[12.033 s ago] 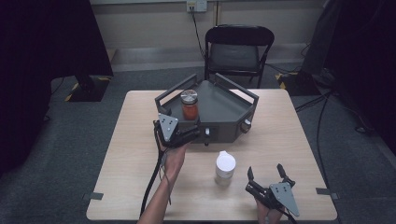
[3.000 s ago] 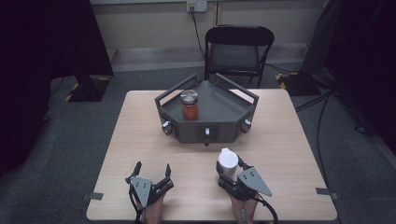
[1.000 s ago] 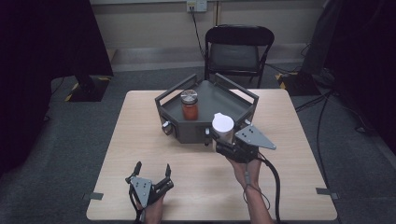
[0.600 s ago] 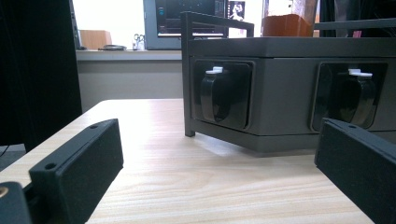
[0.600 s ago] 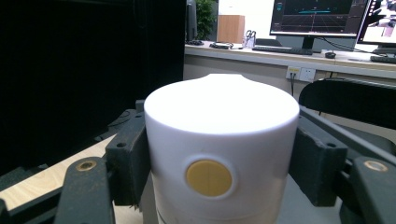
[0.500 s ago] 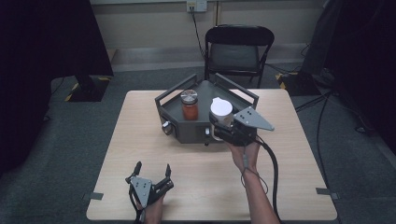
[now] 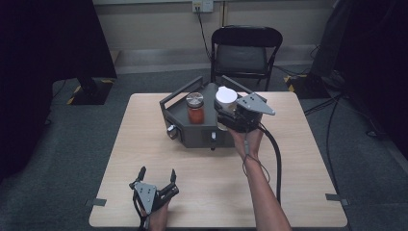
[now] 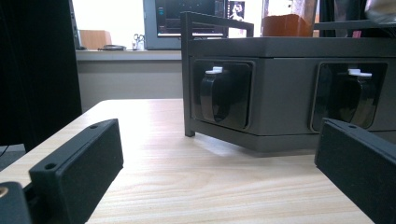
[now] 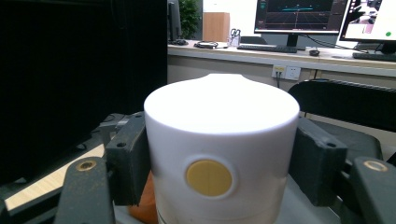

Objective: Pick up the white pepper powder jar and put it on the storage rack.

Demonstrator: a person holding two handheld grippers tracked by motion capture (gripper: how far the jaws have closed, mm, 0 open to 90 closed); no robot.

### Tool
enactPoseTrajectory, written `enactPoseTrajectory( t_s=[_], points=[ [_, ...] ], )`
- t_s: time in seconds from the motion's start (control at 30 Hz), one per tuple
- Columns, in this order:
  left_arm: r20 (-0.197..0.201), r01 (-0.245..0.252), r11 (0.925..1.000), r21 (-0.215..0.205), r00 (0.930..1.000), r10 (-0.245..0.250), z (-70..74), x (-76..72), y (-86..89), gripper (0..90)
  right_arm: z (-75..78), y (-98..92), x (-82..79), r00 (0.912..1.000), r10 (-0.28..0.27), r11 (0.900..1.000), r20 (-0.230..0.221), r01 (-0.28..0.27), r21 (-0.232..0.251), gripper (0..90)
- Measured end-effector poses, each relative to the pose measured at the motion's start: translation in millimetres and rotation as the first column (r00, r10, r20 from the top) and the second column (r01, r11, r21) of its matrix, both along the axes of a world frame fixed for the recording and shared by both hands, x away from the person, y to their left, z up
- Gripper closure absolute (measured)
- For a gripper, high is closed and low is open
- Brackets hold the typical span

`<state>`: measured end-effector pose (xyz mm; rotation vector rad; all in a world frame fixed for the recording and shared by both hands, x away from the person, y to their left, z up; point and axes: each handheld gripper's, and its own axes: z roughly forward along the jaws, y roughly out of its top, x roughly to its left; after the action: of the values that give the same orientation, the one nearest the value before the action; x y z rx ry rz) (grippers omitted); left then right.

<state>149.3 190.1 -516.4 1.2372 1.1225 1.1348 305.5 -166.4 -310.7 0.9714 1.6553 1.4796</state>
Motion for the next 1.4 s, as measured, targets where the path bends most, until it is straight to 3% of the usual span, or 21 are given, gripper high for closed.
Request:
enactPoseTrajectory(
  t_s=[0.33,0.6,0.97,1.4],
  points=[
    [-0.001,0.003,1.0000,0.001,1.0000,-0.003,0.1,0.0,0.6,0.6,-7.6,24.1,16.4,0.9986,-0.049,0.999,0.021,0.049,-0.013,30.3],
    [0.000,0.003,1.0000,0.000,1.0000,-0.003,0.0,0.0,0.5,0.5,-9.7,36.8,31.1,0.9964,-0.084,0.996,0.009,0.084,-0.020,30.3],
    [0.000,0.003,1.0000,0.001,1.0000,-0.003,0.0,0.0,0.5,0.6,-16.5,40.1,45.0,0.9938,-0.107,0.994,-0.030,0.107,-0.018,30.3],
    [0.000,0.003,1.0000,0.000,1.0000,-0.003,0.0,0.0,0.5,0.6,-22.3,39.9,47.7,0.9933,-0.106,0.994,-0.045,0.105,-0.022,30.3]
  ],
)
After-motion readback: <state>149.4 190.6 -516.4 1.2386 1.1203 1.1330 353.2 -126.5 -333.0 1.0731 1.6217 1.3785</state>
